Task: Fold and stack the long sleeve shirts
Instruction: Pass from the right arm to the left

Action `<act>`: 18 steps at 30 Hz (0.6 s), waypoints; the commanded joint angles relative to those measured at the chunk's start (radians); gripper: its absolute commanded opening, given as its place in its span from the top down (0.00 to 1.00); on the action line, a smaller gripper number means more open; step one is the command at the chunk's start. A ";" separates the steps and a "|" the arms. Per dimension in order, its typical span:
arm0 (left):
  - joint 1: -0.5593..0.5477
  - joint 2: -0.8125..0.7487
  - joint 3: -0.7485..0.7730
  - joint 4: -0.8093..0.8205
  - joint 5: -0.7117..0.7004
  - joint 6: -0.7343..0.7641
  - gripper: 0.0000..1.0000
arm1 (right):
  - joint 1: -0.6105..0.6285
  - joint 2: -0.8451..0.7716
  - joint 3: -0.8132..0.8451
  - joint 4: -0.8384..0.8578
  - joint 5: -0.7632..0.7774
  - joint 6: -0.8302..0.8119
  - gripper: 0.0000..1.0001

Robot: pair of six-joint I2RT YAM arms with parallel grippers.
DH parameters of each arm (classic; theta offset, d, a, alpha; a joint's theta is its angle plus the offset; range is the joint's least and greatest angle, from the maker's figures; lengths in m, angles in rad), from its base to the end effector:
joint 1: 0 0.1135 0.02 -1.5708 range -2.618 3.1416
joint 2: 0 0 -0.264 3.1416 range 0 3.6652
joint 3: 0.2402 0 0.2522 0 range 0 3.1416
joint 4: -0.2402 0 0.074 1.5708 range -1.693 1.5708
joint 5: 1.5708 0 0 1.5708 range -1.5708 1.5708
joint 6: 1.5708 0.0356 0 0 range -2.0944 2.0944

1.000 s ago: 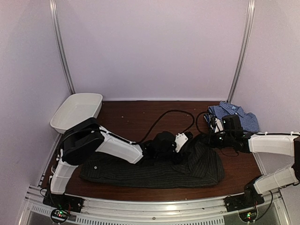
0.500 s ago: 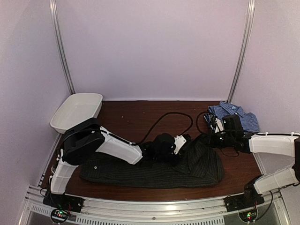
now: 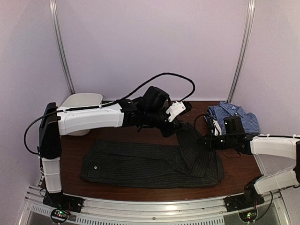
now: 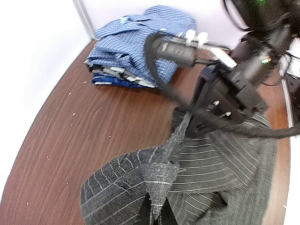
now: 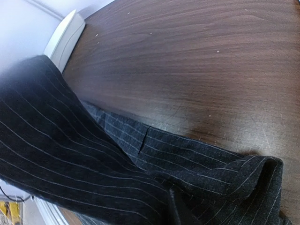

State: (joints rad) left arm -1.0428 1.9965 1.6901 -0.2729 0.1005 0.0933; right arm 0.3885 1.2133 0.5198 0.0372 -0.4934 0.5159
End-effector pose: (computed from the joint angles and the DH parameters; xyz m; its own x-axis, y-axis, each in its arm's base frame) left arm 0.2348 -0.4097 0.2774 -0.1906 0.5108 -0.8383 0.9235 0.3828 0.0233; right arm 0.2137 0.1057 0.1861 -0.8271 0.1309 -0.5466 -0.3137 0.6994 0.6422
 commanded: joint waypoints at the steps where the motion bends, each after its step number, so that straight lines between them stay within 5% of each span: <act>1: -0.011 -0.036 0.154 -0.348 0.131 0.103 1.00 | 0.009 -0.064 -0.045 -0.008 -0.116 -0.040 0.73; 7: -0.018 -0.098 0.269 -0.532 0.165 0.131 1.00 | 0.010 -0.234 -0.067 -0.096 -0.199 -0.034 0.39; 18: -0.178 -0.093 0.407 -0.791 0.057 0.186 1.00 | 0.009 -0.462 0.092 -0.335 -0.173 -0.069 0.29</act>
State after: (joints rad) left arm -1.1755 1.9251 2.0380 -0.9501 0.1997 0.2661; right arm 0.3950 0.7906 0.5335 -0.1913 -0.6827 0.4850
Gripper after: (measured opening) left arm 0.011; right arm 0.703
